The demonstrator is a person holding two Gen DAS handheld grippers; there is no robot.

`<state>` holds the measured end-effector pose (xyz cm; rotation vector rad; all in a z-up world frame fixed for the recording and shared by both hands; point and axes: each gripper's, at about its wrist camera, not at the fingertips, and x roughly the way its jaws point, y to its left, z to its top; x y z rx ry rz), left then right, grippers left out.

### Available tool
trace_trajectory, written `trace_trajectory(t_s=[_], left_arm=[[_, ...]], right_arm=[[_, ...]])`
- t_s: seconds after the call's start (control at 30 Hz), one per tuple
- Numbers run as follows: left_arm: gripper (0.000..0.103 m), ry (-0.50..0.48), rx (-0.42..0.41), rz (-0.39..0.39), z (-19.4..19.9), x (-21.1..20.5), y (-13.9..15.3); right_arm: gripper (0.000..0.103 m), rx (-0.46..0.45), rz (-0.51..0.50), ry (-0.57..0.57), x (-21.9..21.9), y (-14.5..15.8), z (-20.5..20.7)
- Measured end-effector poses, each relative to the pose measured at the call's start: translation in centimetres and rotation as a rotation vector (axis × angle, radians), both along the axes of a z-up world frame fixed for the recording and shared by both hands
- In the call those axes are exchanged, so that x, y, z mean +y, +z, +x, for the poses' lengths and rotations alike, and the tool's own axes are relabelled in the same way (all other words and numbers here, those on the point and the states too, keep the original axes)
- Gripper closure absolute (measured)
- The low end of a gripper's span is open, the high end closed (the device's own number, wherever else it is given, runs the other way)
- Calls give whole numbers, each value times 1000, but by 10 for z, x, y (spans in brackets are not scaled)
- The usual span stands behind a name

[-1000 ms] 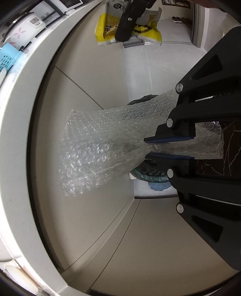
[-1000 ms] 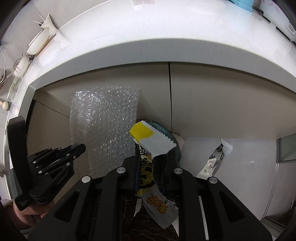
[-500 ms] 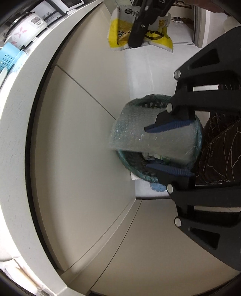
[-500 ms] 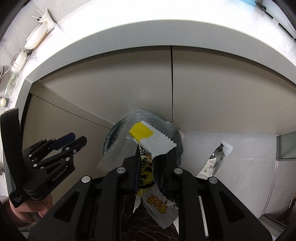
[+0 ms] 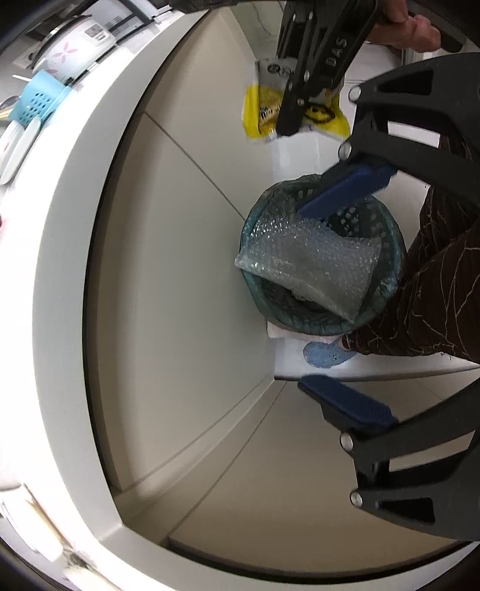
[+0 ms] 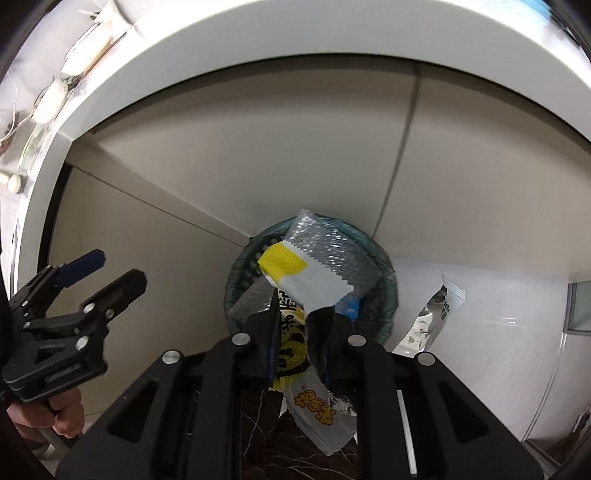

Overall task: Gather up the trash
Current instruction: 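Open the left tool to drop the bubble wrap while the right tool drops the yellow bag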

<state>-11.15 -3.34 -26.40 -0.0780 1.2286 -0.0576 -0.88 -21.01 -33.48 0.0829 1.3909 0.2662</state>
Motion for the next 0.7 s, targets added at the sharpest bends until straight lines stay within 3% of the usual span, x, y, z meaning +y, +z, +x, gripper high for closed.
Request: trace_trajectory(t_s=[0.13, 0.33, 0.53, 0.7], left_arm=[[7, 23, -3, -9, -5, 9, 1], [6, 50, 17, -11, -5, 18, -9], [6, 54, 42, -13, -5, 20, -10], [6, 41, 46, -16, -3, 16, -9]], right_arm=[[84, -3, 1, 41, 16, -4, -2], [76, 4, -17, 52, 29, -11, -4], [55, -5, -16, 35, 28, -13, -6], [30, -39, -28, 15, 21, -4, -8]])
